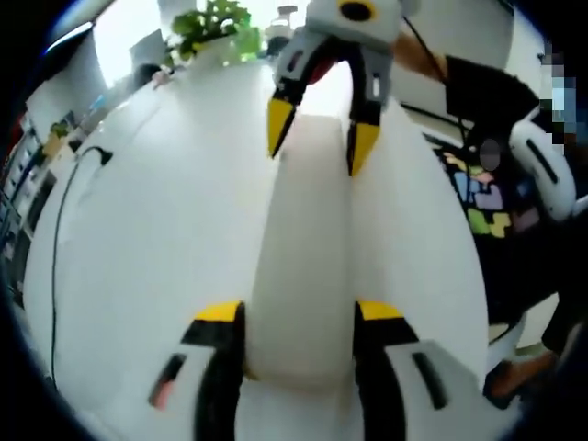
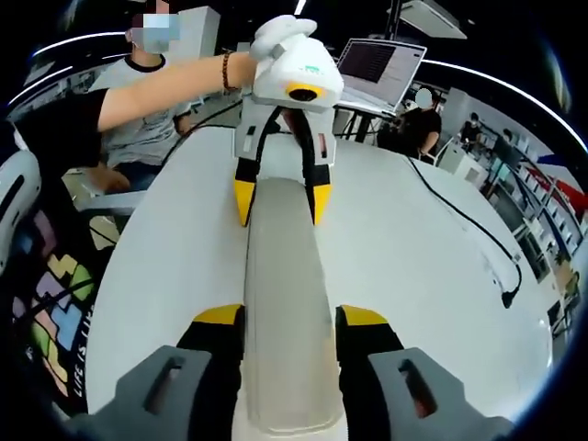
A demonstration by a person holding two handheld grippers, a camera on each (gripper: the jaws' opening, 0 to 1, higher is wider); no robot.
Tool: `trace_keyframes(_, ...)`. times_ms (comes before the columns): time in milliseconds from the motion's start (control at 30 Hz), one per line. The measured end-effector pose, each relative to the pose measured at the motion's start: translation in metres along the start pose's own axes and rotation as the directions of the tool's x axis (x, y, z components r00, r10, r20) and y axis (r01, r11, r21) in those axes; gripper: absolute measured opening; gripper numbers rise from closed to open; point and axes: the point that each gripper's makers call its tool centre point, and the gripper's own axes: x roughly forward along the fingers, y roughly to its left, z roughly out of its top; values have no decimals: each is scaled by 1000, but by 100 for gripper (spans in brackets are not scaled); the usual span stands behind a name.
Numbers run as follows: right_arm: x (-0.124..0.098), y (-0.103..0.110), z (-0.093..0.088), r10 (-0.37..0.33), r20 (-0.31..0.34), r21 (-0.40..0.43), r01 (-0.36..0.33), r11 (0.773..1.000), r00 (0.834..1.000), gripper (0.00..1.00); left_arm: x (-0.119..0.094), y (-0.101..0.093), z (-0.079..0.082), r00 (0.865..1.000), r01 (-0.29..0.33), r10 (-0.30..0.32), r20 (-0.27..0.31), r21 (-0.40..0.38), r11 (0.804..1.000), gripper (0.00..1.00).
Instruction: Arrange the utensils inside the cutlery case until each visible utensil rests in its matching compartment.
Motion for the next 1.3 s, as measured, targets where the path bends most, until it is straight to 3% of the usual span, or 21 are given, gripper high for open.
trace_keyframes(167,-22,-4,-18,-27,10,35,26,999,1000,37,0,0,1,999,13,-12,38,-20,1000,49)
trace_keyframes(300,-33,0,-30,-11,18,71,9,997,1000,33,1,-1,1,999,10,-10,38,4,1000,49)
trace_keyframes(433,-41,-1,-29,-6,64,124,-2,992,998,27,1,-1,0,999,7,-8,33,14,1000,49)
trace_keyframes(633,-43,-2,-30,-7,69,163,-5,987,998,21,0,-1,0,999,11,-11,37,2,1000,49)
trace_keyframes(800,-34,8,-34,17,30,139,-21,990,999,20,0,-1,0,999,8,-8,33,5,1000,49)
trace_keyframes(1067,-31,6,-33,15,-7,133,-14,991,1000,18,0,-1,1,999,6,-6,45,-8,1000,49)
trace_keyframes(1133,-30,13,-34,57,-21,169,-53,984,998,13,0,-1,1,999,3,-3,45,-2,1000,49)
trace_keyframes(1300,-29,11,-32,97,-68,157,-85,984,993,11,1,-2,1,999,-5,5,38,7,1000,49)
